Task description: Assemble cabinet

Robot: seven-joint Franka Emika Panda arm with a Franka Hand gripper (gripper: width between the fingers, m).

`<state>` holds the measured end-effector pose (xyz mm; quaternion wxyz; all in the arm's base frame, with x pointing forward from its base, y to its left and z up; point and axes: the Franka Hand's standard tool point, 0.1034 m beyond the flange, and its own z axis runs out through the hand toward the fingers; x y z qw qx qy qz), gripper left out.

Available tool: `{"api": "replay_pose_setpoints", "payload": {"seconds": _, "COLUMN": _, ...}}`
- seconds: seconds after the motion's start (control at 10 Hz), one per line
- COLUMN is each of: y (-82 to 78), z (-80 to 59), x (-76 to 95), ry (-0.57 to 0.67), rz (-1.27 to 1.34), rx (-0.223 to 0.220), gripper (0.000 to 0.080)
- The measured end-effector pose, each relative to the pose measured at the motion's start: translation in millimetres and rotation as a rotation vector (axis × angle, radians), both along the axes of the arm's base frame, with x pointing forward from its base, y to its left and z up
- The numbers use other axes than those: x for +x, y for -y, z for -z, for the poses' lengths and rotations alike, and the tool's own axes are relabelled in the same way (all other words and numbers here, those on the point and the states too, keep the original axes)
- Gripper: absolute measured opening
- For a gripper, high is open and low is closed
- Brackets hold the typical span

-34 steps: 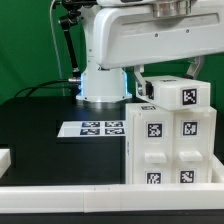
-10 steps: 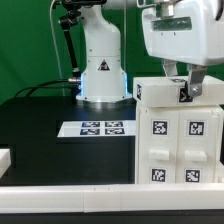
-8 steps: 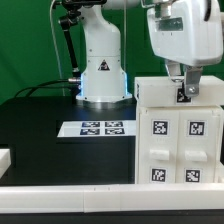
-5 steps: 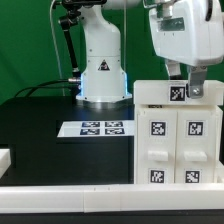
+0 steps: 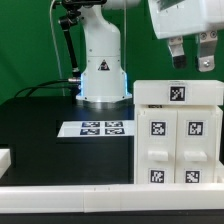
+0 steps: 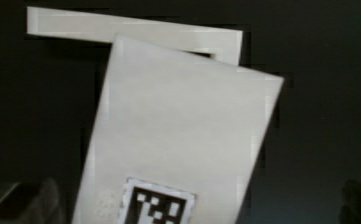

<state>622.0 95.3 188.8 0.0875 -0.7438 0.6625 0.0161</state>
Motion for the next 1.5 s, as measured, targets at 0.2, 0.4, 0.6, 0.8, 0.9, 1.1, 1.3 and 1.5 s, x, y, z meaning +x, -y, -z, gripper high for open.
{"api": "replay_pose_setpoints", "payload": {"seconds": 0.2, "y": -0.7, "z": 1.8, "x": -0.6, "ry": 0.003, "rz": -0.038, "rx": -0.004, "gripper": 0.0796}}
{"api": "replay_pose_setpoints", "payload": {"seconds": 0.4, "y": -3.2, "z": 2.0, "x": 0.1, "ry": 0.023, "rz": -0.218, "rx": -0.029, "gripper": 0.0796}}
{"api": "replay_pose_setpoints", "payload": {"seconds": 0.6, "y": -8.7, "z": 0.9, "x": 1.0, "ry": 0.056, "rz": -0.436, "rx": -0.050, "gripper": 0.0796}}
{"api": "replay_pose_setpoints", "payload": {"seconds": 0.8, "y": -11.3, "z": 0.6, "x": 1.8, "ry": 0.097, "rz": -0.668, "rx": -0.071, "gripper": 0.0796}}
{"api": "replay_pose_setpoints", "payload": {"seconds": 0.9, "y": -10.8, "z": 0.7, "x": 1.8, "ry": 0.112, "rz": -0.766, "rx": -0.079, "gripper": 0.0796}}
{"api": "replay_pose_setpoints", "payload": {"seconds": 1.1, "y": -10.3, "z": 1.1, "x": 1.6, "ry": 0.128, "rz": -0.883, "rx": -0.090, "gripper": 0.0796}}
{"api": "replay_pose_setpoints", "payload": {"seconds": 1.3, "y": -9.9, "z": 1.3, "x": 1.5, "ry": 0.144, "rz": -0.996, "rx": -0.101, "gripper": 0.0796}}
{"api": "replay_pose_setpoints", "payload": {"seconds": 1.5, "y": -10.1, "z": 1.5, "x": 1.1, "ry": 0.167, "rz": -1.242, "rx": -0.142, "gripper": 0.0796}}
